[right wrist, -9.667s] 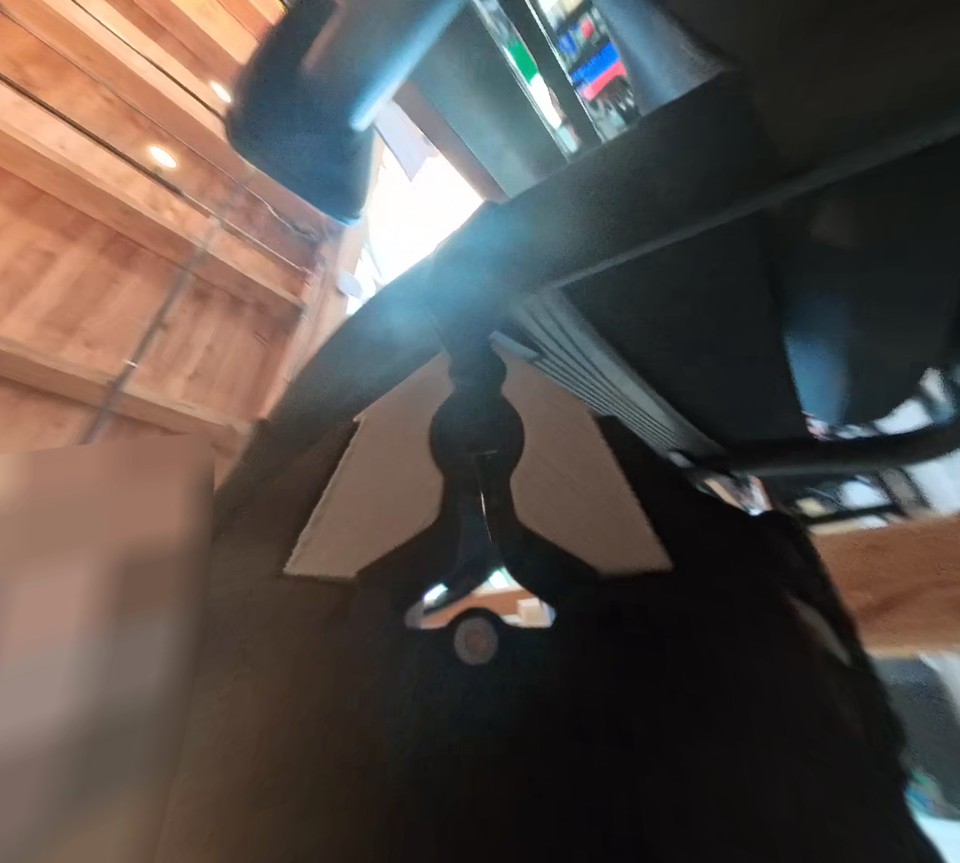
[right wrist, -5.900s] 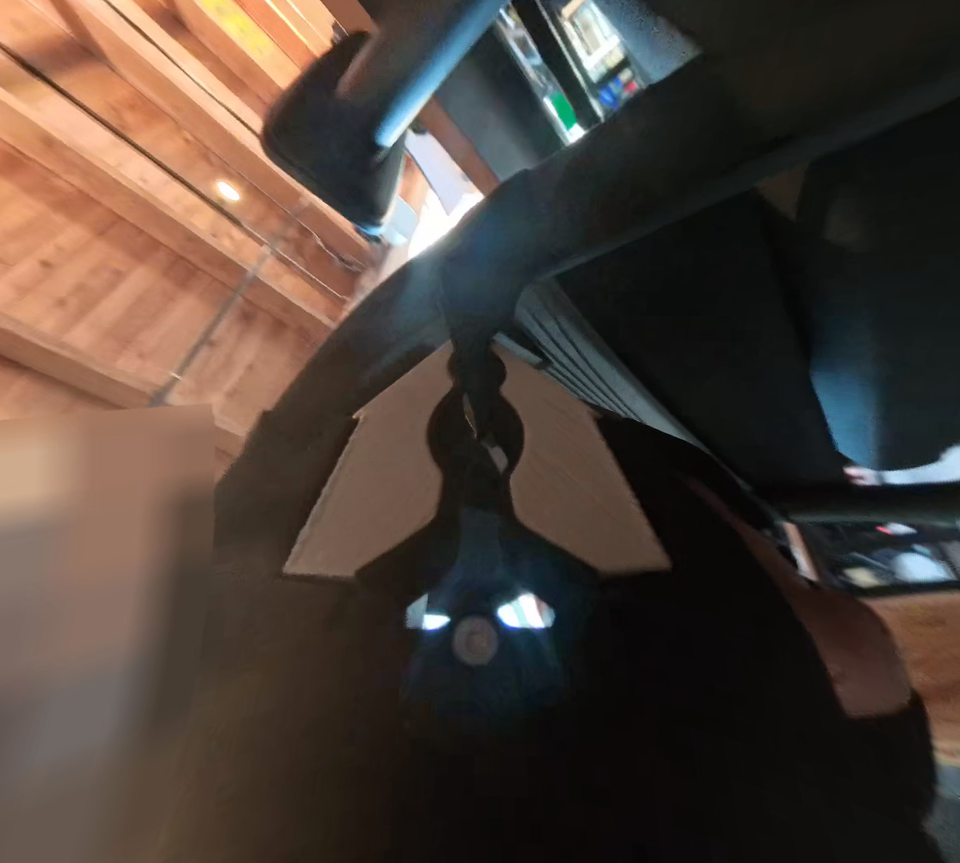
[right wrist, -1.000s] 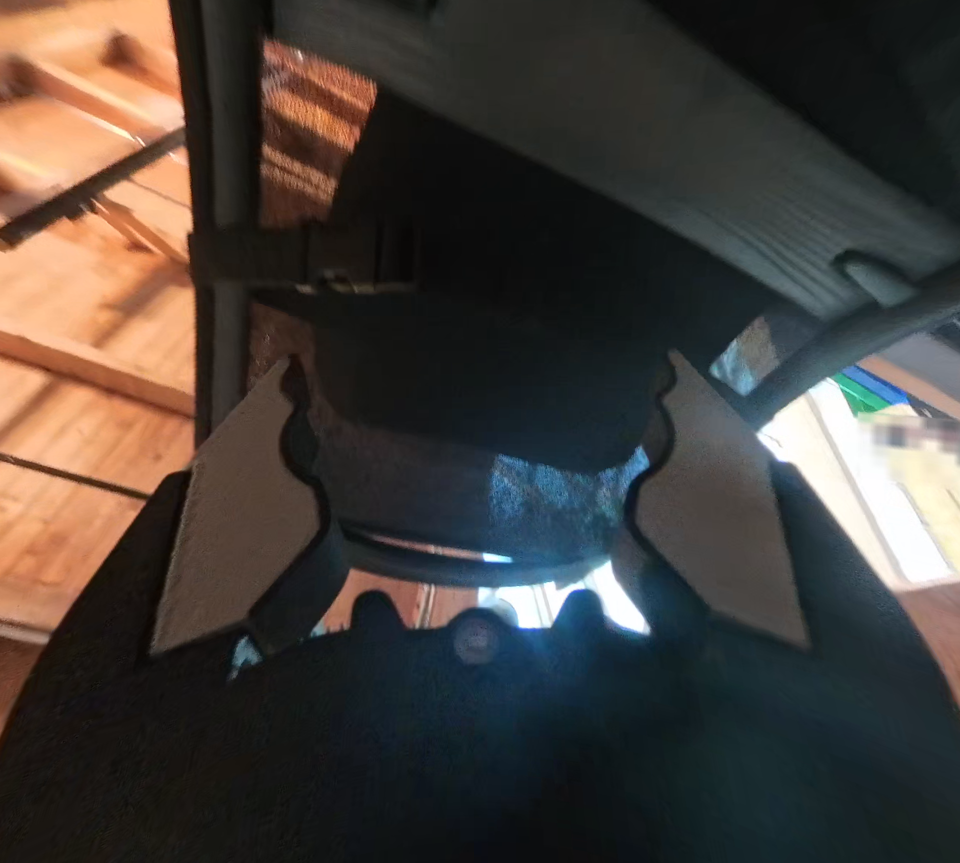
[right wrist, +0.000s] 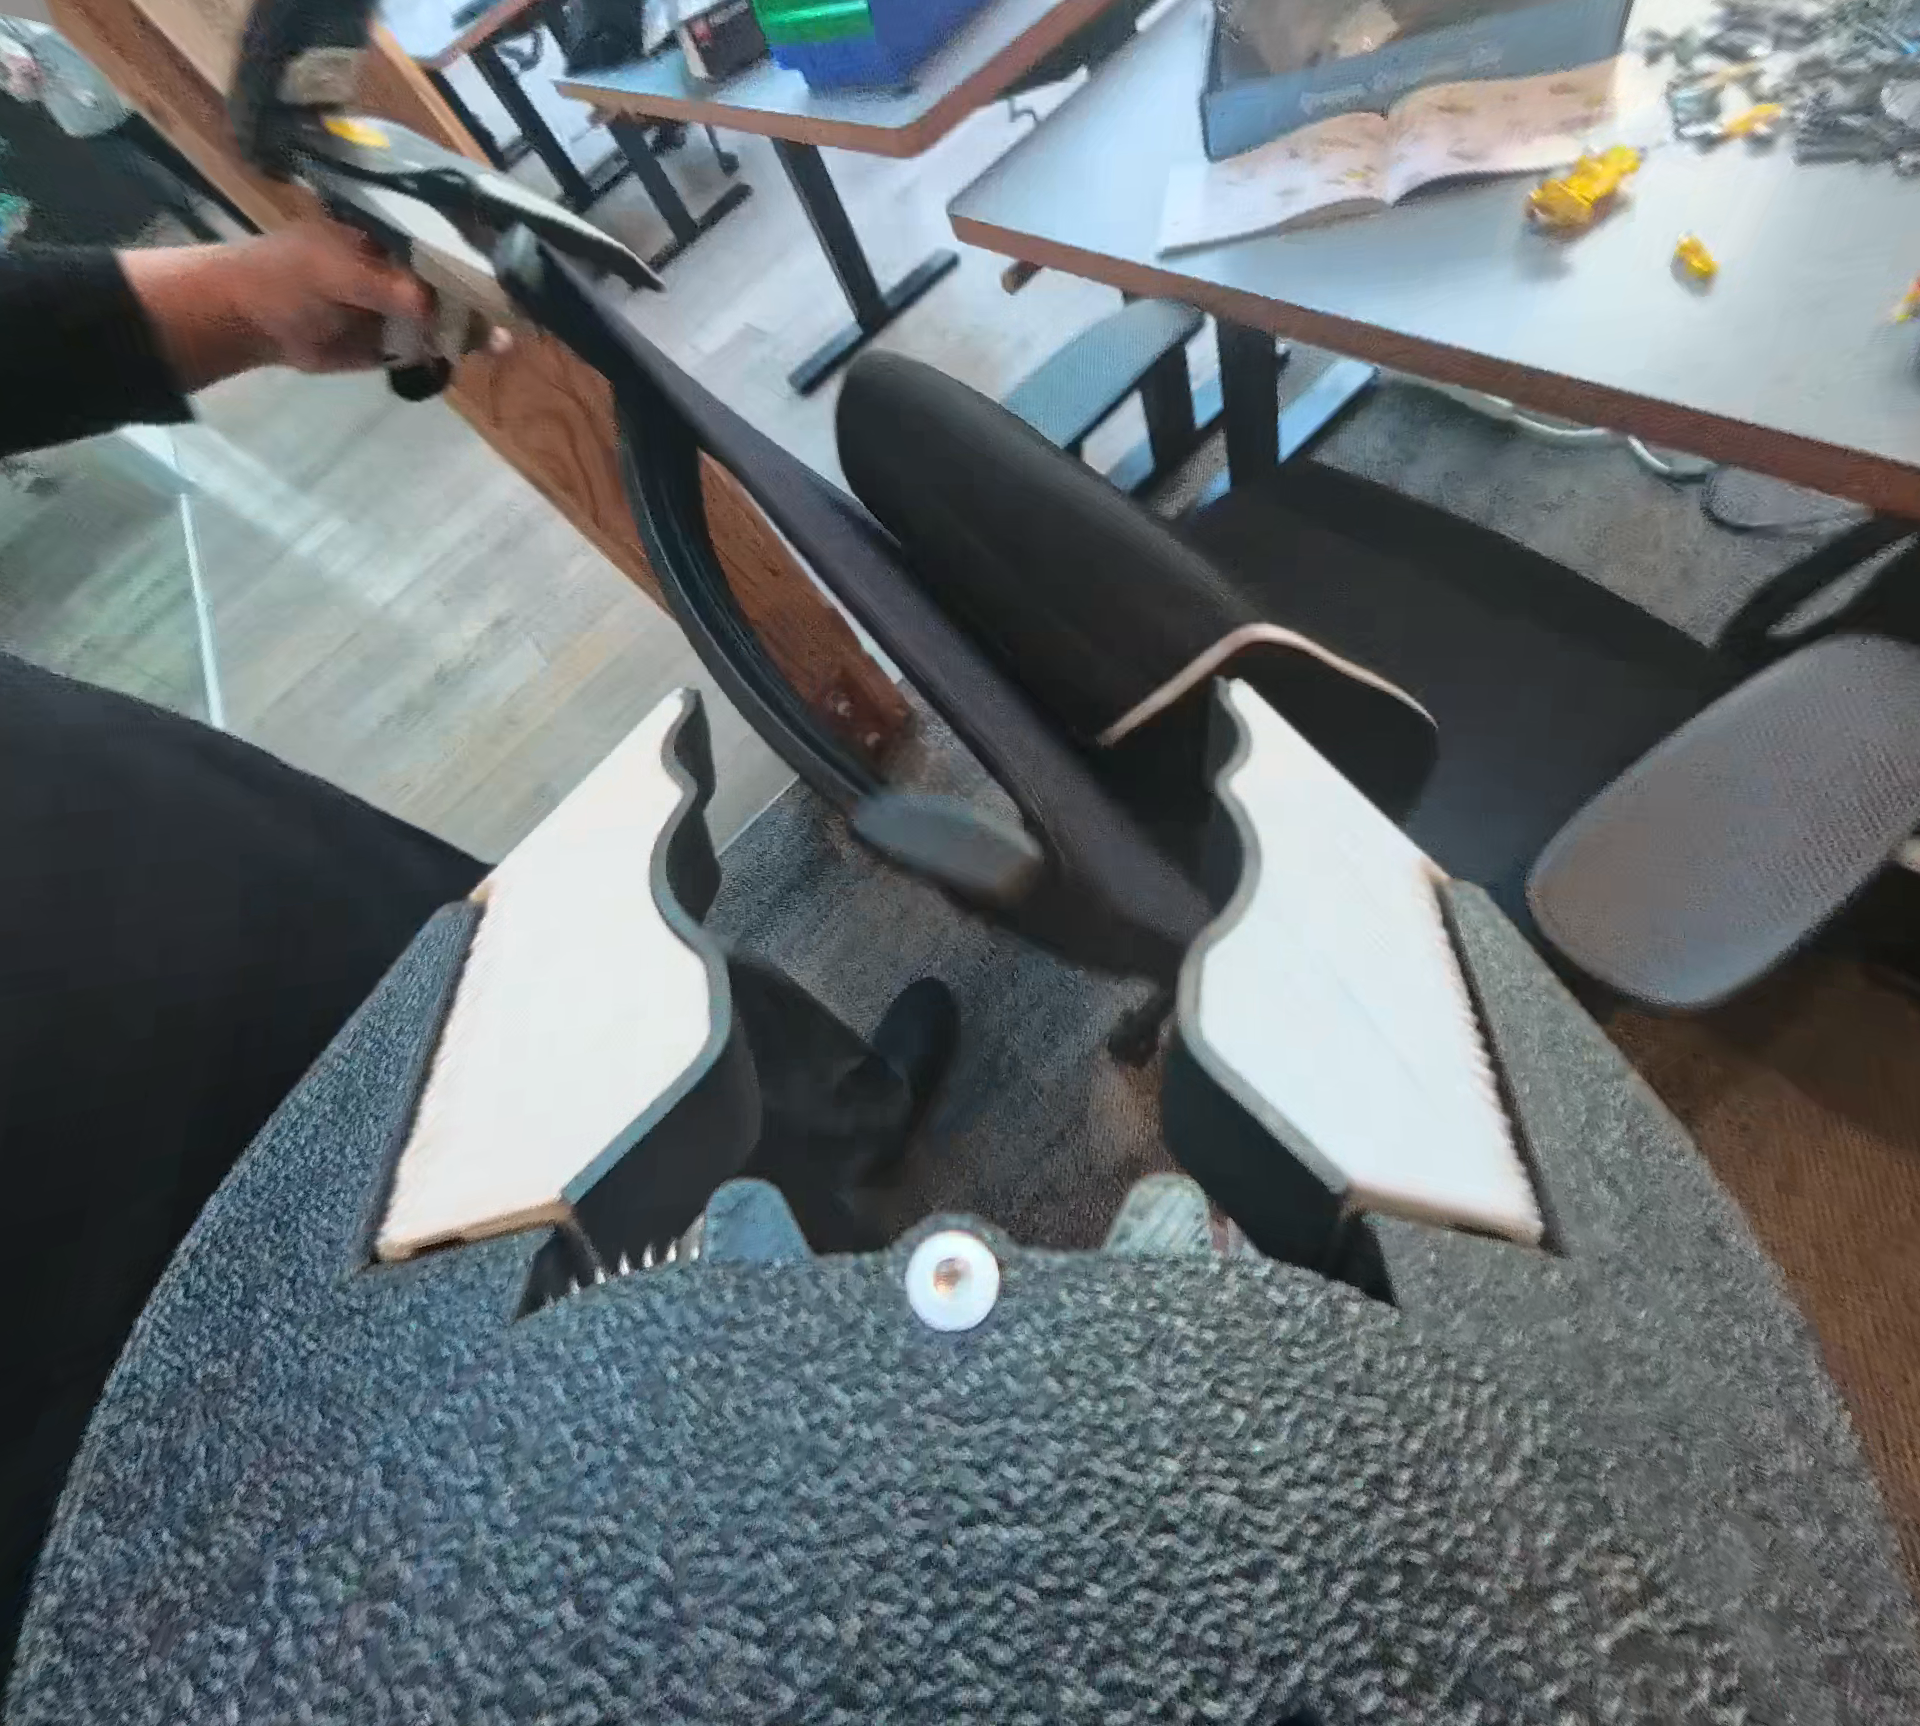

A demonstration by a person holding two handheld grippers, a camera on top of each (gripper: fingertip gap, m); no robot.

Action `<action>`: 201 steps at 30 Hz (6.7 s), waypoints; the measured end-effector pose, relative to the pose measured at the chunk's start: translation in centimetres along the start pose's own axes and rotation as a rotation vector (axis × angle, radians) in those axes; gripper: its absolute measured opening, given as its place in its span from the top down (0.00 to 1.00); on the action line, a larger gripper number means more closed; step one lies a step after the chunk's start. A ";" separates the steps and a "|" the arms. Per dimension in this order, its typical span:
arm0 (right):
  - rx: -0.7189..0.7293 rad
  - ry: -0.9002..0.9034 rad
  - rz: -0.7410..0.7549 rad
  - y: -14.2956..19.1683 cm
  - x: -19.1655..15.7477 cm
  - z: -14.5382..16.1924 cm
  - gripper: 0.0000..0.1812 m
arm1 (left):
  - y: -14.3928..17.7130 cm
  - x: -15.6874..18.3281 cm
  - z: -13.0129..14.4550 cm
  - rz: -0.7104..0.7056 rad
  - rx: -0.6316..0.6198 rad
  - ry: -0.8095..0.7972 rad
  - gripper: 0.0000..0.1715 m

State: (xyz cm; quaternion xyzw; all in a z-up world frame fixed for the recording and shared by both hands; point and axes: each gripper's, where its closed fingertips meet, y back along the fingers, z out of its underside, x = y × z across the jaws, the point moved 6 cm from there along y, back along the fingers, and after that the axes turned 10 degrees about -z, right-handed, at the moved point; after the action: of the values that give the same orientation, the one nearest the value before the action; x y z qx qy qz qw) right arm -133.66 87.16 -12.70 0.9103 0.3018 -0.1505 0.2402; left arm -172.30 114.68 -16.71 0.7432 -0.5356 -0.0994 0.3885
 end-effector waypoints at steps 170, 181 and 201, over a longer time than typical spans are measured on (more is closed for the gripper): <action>0.008 0.296 0.070 -56.7 35.4 -38.3 0.49 | -16.5 -44.3 -19.5 -0.018 -0.291 -0.134 0.66; -0.042 0.164 0.312 -54.1 37.6 -36.9 0.49 | -21.9 -66.3 -41.4 -0.230 -0.164 -0.347 0.60; -0.174 -0.230 0.455 -60.0 39.0 -39.5 0.50 | -46.5 -81.2 -45.8 0.026 -0.569 -0.785 0.33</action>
State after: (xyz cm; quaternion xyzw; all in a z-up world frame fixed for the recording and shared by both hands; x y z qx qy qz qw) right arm -135.76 168.74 -16.65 0.9075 0.0719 -0.1686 0.3780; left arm -146.02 212.94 -39.20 0.5070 -0.6027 -0.5098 0.3461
